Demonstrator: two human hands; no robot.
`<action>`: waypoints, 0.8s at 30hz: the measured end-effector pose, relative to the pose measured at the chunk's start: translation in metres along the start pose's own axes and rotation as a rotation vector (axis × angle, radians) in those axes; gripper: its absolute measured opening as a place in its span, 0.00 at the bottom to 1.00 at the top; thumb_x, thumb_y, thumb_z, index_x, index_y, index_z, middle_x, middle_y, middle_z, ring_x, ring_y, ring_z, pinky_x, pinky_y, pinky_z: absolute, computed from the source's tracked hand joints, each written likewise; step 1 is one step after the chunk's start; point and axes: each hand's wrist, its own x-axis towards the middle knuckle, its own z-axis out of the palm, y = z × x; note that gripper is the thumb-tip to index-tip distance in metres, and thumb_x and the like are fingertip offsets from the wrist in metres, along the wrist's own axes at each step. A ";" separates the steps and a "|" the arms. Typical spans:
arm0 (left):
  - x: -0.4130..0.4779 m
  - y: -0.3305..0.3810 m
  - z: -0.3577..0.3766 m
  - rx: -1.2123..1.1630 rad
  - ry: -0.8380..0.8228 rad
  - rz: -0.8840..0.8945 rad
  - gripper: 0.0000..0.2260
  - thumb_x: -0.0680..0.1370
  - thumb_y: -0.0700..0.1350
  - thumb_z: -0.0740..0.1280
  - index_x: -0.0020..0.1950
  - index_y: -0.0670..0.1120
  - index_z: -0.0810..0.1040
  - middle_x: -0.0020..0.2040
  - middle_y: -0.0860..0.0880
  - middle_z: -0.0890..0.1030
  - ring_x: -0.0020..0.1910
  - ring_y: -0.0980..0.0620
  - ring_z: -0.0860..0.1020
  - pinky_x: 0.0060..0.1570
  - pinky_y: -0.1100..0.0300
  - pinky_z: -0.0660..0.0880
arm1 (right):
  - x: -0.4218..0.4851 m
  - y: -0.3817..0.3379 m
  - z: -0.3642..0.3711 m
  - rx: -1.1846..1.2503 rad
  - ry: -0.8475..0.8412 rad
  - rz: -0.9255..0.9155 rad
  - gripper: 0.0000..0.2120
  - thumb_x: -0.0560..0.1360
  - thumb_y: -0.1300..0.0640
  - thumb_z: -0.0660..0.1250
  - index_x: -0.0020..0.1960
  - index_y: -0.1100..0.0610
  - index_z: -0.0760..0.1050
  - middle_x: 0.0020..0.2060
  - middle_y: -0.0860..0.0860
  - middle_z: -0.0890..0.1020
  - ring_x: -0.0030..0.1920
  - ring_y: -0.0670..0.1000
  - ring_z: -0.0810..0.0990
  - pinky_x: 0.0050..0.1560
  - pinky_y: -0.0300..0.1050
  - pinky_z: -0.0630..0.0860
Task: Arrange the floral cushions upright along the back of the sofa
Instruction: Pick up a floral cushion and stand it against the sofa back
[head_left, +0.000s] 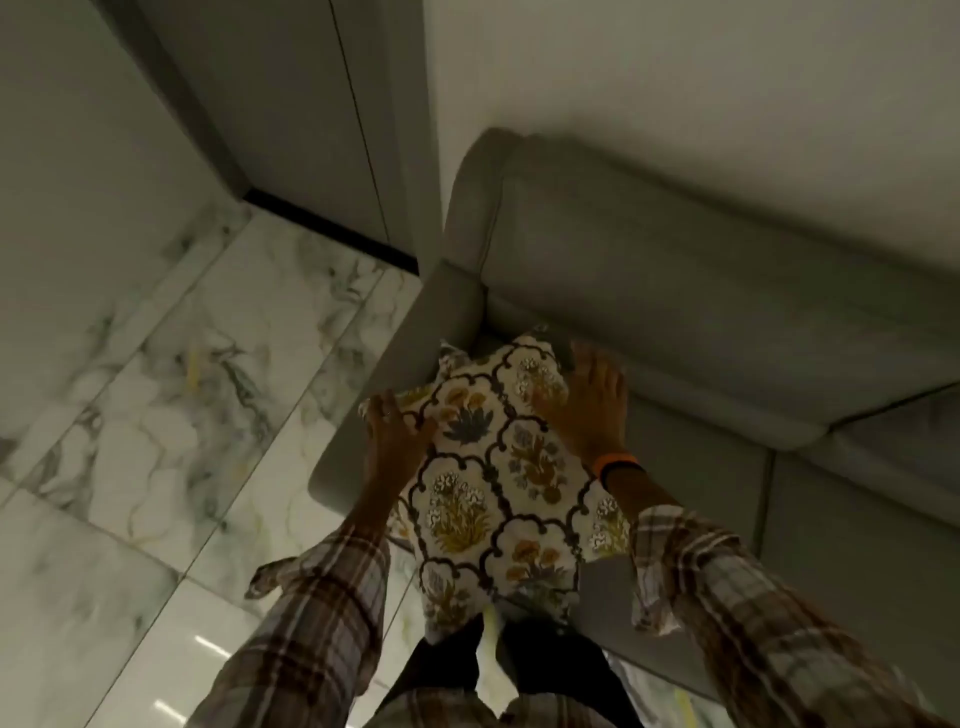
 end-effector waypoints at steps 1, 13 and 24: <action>0.005 -0.013 0.007 -0.118 0.021 -0.116 0.44 0.75 0.58 0.73 0.81 0.46 0.52 0.80 0.38 0.57 0.77 0.35 0.61 0.74 0.41 0.64 | -0.001 0.006 0.013 0.066 -0.093 0.092 0.49 0.76 0.28 0.61 0.85 0.57 0.55 0.81 0.63 0.63 0.82 0.65 0.61 0.81 0.66 0.55; -0.041 0.023 0.039 -0.411 0.168 -0.122 0.41 0.76 0.60 0.70 0.82 0.51 0.52 0.77 0.43 0.68 0.74 0.40 0.68 0.71 0.46 0.68 | -0.013 0.064 0.025 0.709 -0.209 0.507 0.52 0.66 0.22 0.71 0.79 0.51 0.69 0.71 0.52 0.80 0.68 0.59 0.80 0.70 0.59 0.76; -0.078 0.170 0.179 -0.422 -0.123 0.200 0.48 0.71 0.59 0.77 0.81 0.51 0.51 0.75 0.50 0.65 0.71 0.52 0.66 0.74 0.54 0.65 | -0.068 0.219 -0.101 1.066 0.228 0.541 0.20 0.76 0.47 0.78 0.65 0.52 0.79 0.52 0.45 0.87 0.48 0.42 0.89 0.47 0.41 0.86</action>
